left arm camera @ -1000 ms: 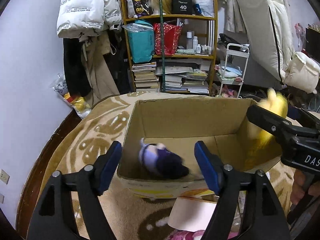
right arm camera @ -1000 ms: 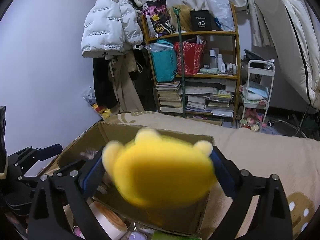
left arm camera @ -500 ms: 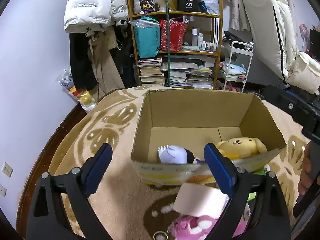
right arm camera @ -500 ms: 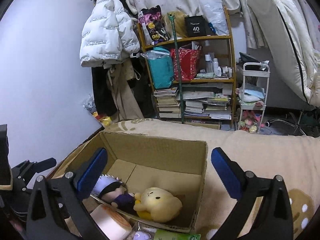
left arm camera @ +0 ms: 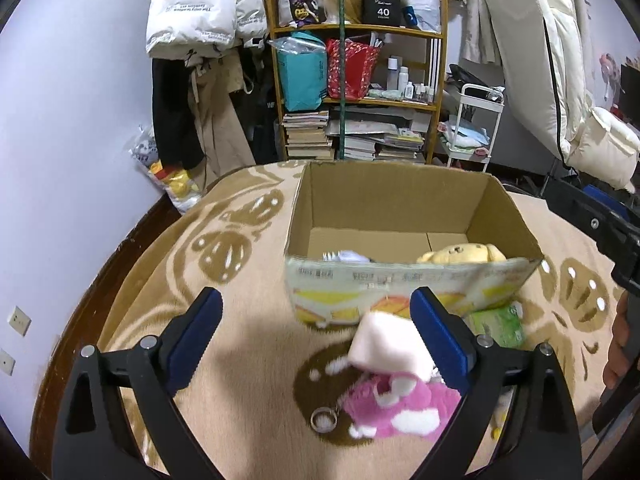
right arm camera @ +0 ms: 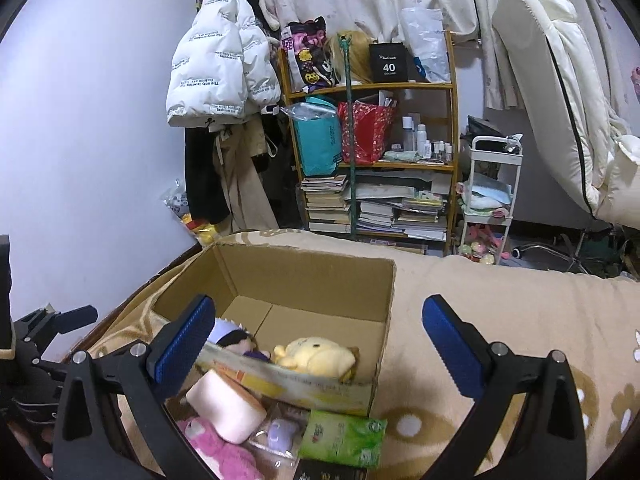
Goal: Organize soft objects
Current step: 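Lower the left tool onto the pink bear and the right tool onto the green tissue pack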
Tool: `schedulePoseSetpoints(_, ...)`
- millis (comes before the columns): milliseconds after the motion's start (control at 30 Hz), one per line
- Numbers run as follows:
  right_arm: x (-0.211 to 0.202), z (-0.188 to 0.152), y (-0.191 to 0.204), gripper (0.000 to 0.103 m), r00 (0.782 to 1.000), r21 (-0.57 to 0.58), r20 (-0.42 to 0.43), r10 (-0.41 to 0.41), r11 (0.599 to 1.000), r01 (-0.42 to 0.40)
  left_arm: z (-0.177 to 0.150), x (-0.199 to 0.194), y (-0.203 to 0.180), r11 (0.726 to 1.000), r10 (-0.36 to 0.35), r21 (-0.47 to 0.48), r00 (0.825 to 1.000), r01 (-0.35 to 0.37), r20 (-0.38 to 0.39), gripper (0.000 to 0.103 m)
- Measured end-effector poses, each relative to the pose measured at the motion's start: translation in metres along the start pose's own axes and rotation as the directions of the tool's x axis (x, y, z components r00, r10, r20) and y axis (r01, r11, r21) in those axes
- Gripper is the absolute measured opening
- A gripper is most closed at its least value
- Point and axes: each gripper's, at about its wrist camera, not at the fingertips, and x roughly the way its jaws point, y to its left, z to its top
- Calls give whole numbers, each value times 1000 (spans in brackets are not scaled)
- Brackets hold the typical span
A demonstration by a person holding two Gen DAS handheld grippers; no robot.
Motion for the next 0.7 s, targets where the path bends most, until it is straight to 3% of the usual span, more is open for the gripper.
schedulePoseSetpoints(300,-25,-13,3,103,999,-17,-38,-8,1000,8,-16,-25,0,1000,1,23,1000,-1,-8,94)
schedulePoseSetpoints(700,-37,-32,-6,103,996,11,-88,-27,1000,28,-26,-22,0,1000,-6,27,998,7,-60,94)
